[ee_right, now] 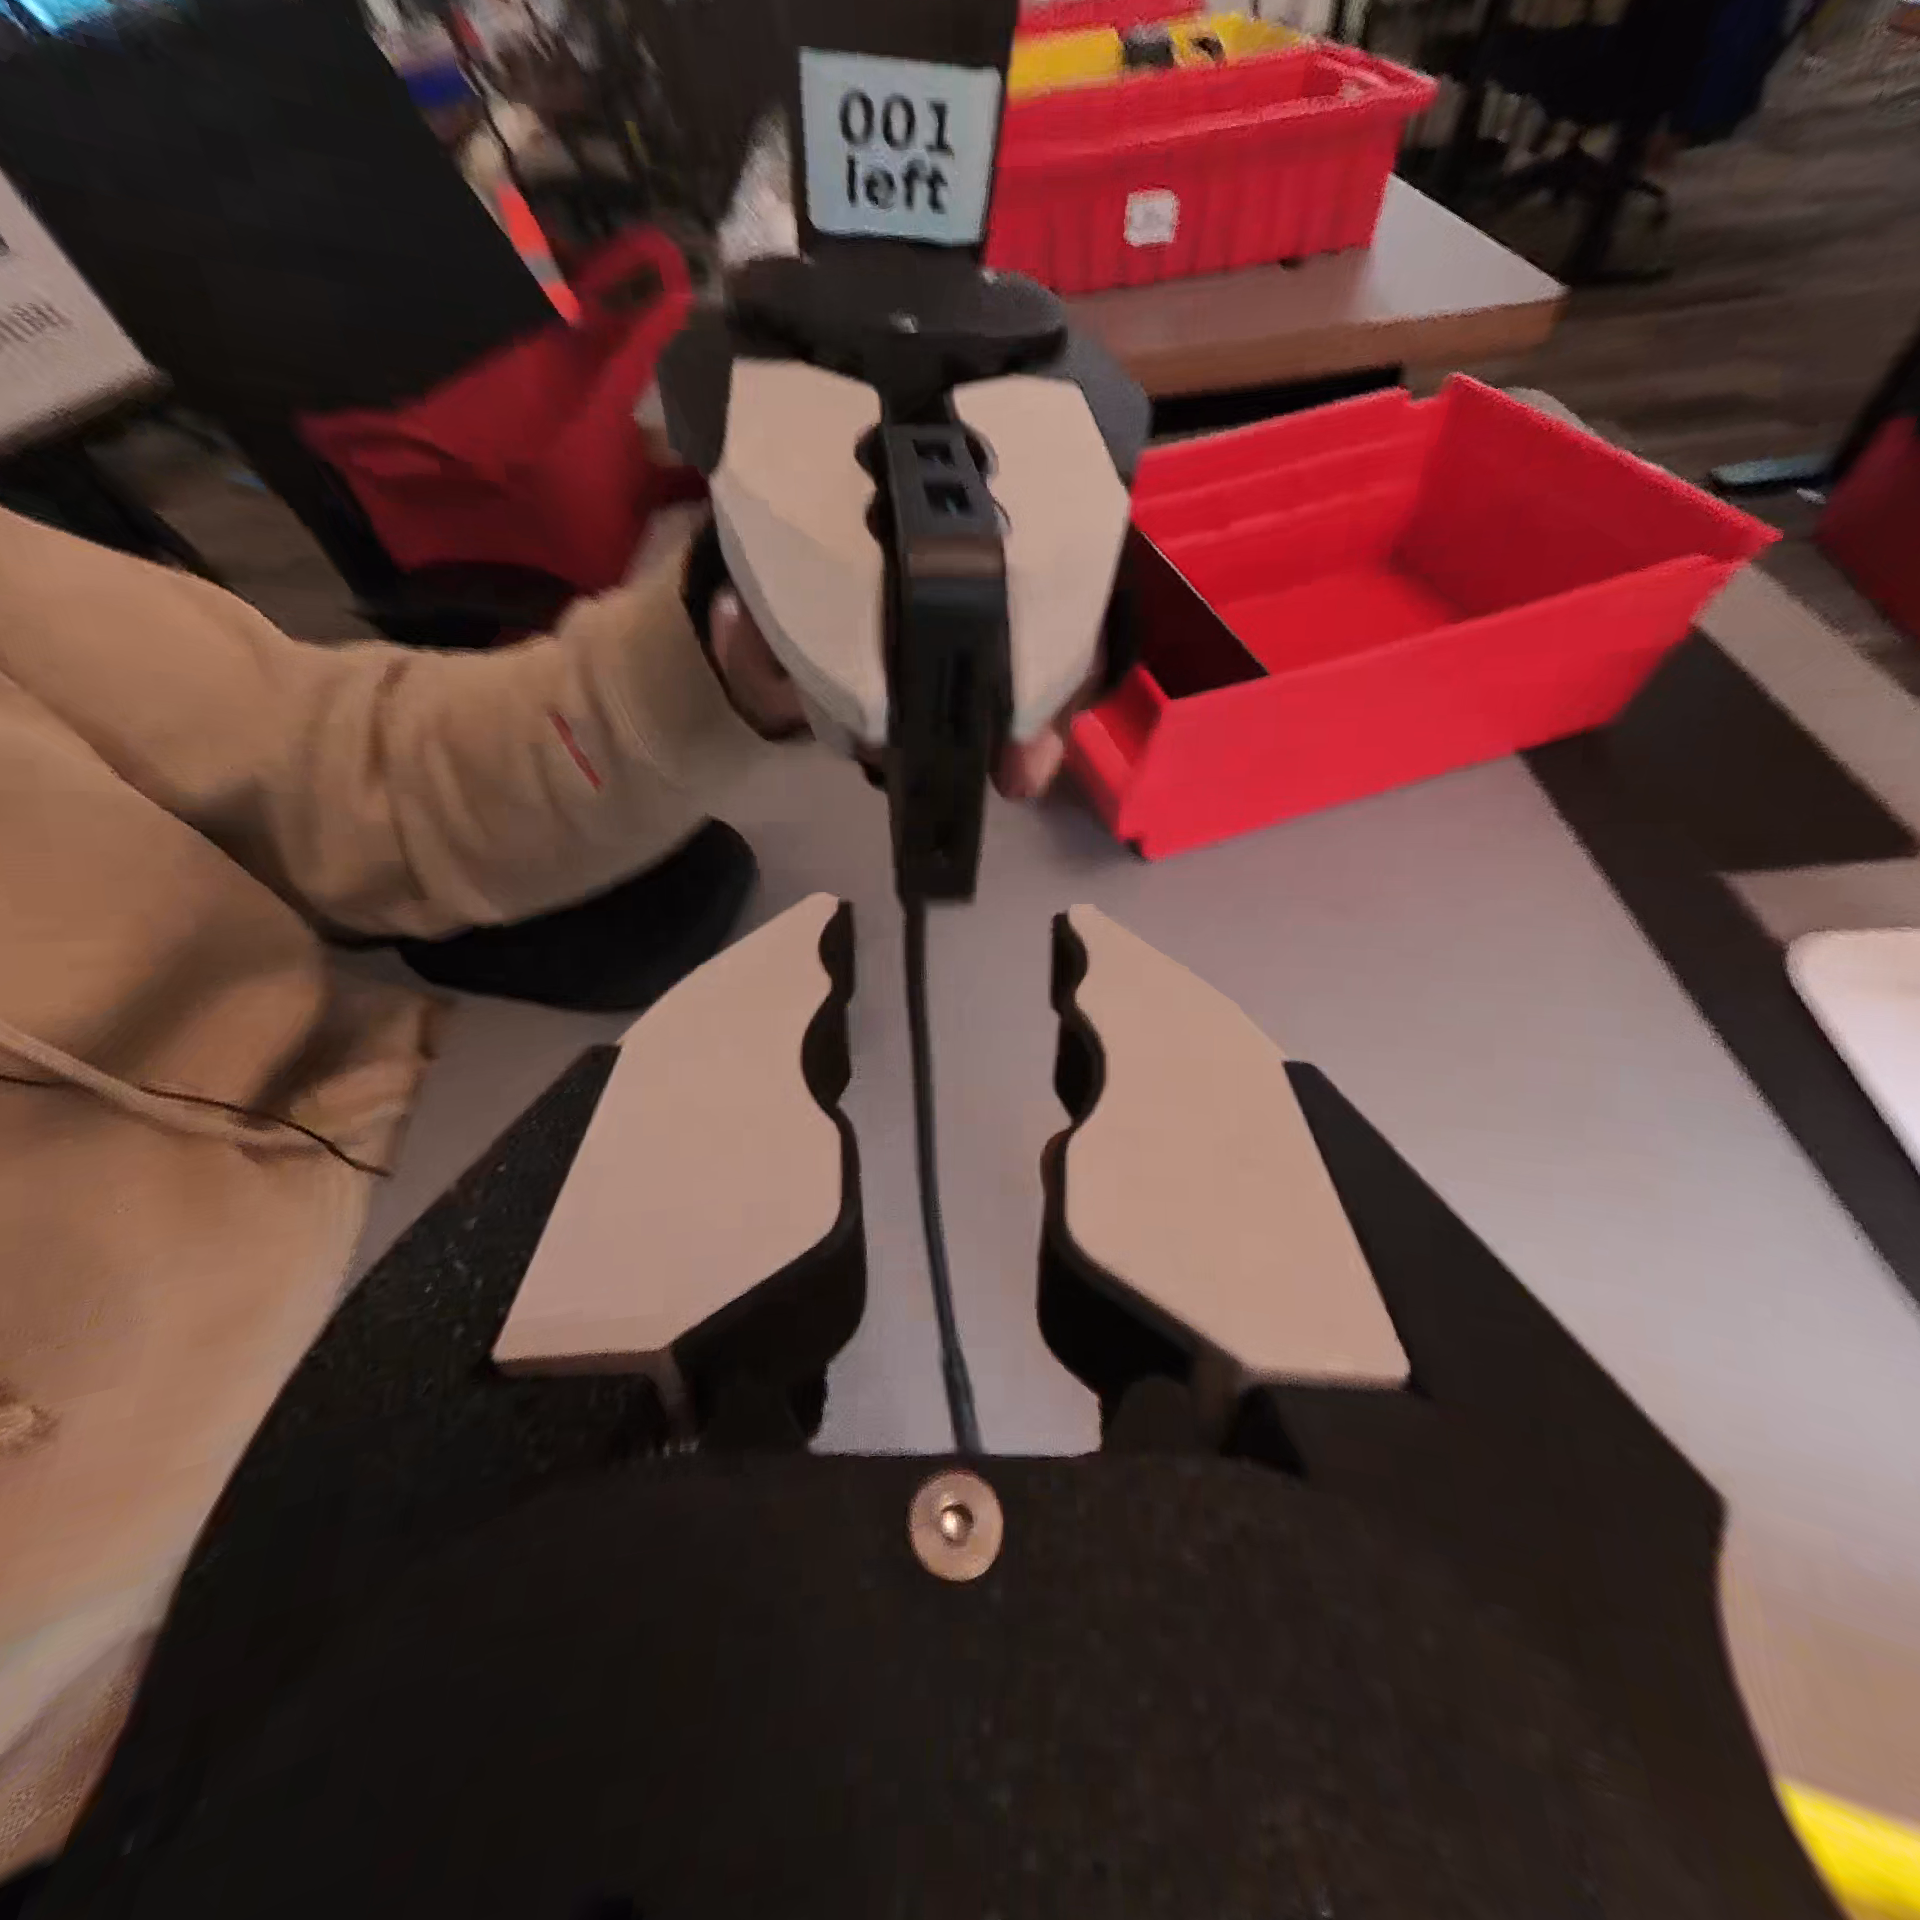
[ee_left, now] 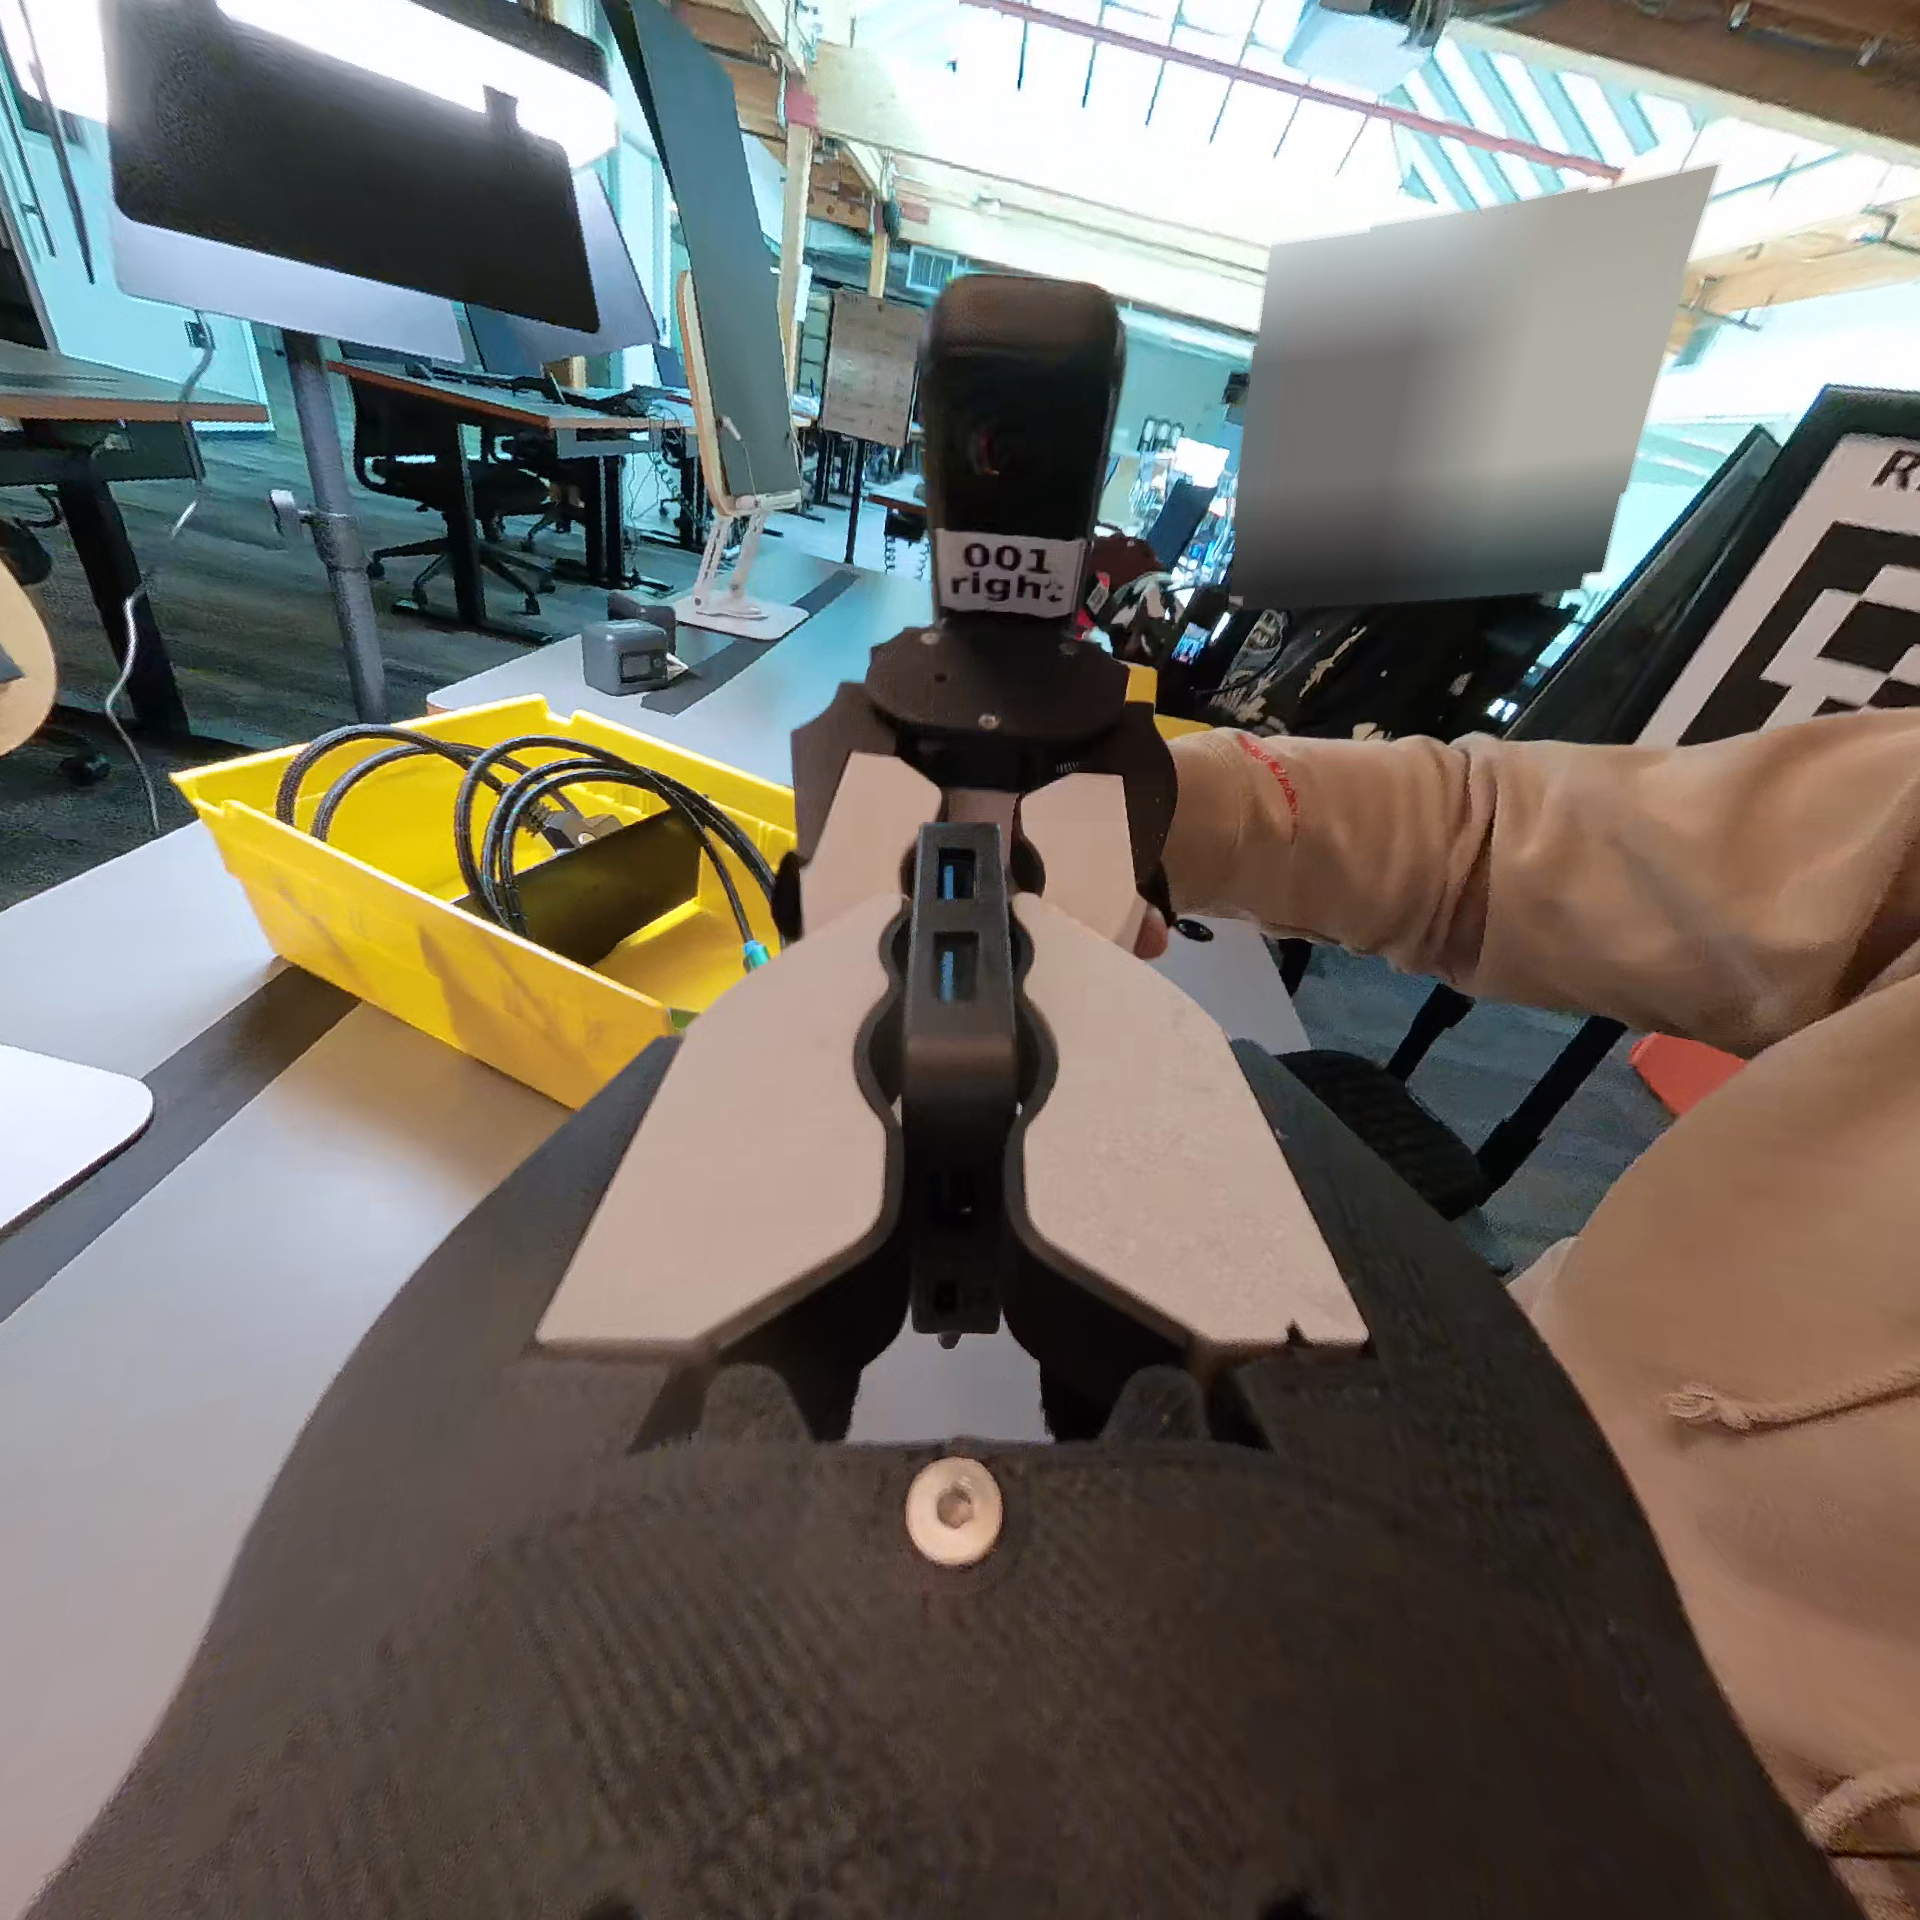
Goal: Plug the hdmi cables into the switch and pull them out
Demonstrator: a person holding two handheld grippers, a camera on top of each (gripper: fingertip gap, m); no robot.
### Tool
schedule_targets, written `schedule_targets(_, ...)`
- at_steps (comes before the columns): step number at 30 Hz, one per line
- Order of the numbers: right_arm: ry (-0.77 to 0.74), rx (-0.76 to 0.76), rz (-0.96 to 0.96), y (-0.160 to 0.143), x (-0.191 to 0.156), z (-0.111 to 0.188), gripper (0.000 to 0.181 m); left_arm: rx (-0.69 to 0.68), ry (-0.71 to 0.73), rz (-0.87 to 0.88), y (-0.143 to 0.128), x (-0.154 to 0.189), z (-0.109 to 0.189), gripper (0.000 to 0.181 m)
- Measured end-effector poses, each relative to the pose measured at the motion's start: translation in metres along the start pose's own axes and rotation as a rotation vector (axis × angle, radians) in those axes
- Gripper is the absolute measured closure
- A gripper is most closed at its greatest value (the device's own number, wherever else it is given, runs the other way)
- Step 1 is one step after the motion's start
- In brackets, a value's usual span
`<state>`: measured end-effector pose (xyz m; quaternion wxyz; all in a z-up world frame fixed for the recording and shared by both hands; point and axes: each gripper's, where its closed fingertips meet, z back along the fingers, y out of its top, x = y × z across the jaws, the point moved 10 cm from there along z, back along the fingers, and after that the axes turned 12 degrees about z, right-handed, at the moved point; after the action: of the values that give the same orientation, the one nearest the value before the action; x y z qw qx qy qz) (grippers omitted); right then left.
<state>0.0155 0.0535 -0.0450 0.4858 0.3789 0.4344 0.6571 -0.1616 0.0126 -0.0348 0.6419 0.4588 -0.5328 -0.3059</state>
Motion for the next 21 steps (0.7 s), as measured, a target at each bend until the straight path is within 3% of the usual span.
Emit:
schedule_targets(2, 0.044, 0.079, -0.055, 0.003, -0.002, -0.010, 0.166, -0.013, -0.006, -0.014, -0.001, 0.003, -0.004, 0.166)
schedule_targets(6, 0.077, 0.064, -0.049, 0.014, 0.004, -0.003, 0.168, 0.062, -0.001, -0.004, 0.007, 0.004, 0.007, 0.162)
schedule_targets(12, -0.143, -0.014, 0.038, 0.051, 0.027, 0.053, 0.168, 0.075, 0.196, -0.024, 0.014, -0.009, 0.038, 0.151)
schedule_targets(17, -0.497, -0.313, 0.229, 0.079, 0.068, 0.106, 0.168, 0.058, 0.235, -0.013, 0.014, -0.011, 0.043, 0.152)
schedule_targets(21, -0.678, -0.550, 0.316, 0.073, 0.108, 0.131, 0.167, 0.041, 0.244, -0.019, 0.013, -0.010, 0.040, 0.152)
